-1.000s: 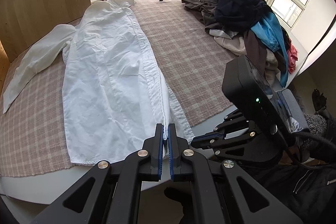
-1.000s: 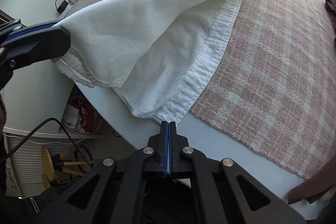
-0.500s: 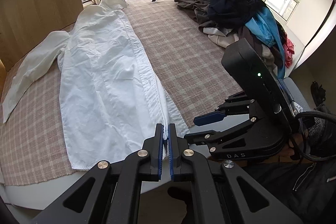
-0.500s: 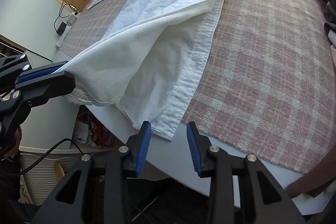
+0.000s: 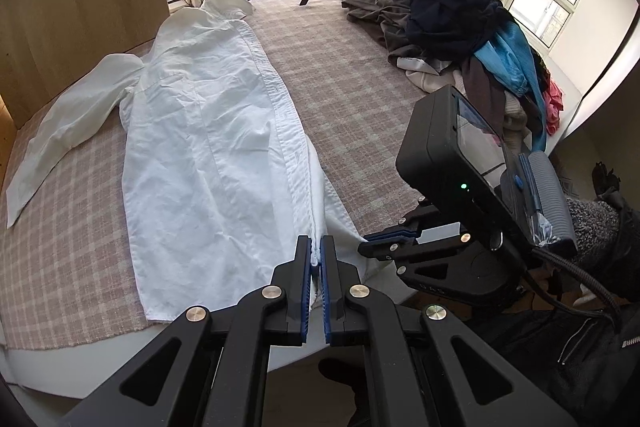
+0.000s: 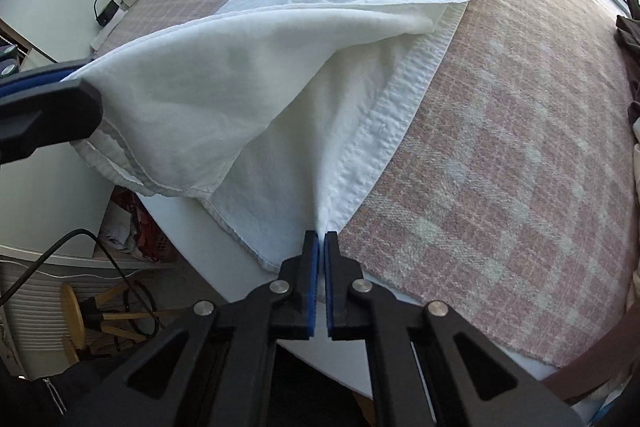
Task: Fold clothes
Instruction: 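Release the hem and front edge, opening both grippers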
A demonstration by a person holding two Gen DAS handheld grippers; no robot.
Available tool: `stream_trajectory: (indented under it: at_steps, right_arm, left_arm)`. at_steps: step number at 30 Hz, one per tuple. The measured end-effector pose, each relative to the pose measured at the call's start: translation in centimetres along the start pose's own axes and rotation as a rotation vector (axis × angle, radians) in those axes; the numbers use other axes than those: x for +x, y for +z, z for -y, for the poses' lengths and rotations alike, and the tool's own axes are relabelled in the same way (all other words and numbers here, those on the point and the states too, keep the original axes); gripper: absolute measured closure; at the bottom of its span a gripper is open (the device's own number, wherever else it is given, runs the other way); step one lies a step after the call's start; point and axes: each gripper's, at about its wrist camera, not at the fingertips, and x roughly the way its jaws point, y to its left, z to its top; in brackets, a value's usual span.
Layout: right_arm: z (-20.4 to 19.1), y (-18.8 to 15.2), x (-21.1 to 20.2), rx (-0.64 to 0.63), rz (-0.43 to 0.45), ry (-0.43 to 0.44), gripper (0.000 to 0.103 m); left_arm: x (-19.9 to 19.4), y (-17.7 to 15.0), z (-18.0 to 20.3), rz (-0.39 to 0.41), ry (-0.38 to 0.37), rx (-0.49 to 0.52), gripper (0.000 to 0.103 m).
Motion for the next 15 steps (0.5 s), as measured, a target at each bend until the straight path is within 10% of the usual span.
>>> stream_trajectory:
  at_steps: [10, 15]
  right_arm:
    - [2.6, -2.3, -1.0, 0.075, -0.107, 0.145, 0.091]
    - [4.5, -3.0, -4.3, 0.084, -0.071, 0.029, 0.073]
  left_arm:
    - [2.2, -3.4, 0.8, -0.088, -0.150, -0.055, 0.093]
    - [2.0, -5.8, -2.1, -0.108, -0.130, -0.149, 0.080]
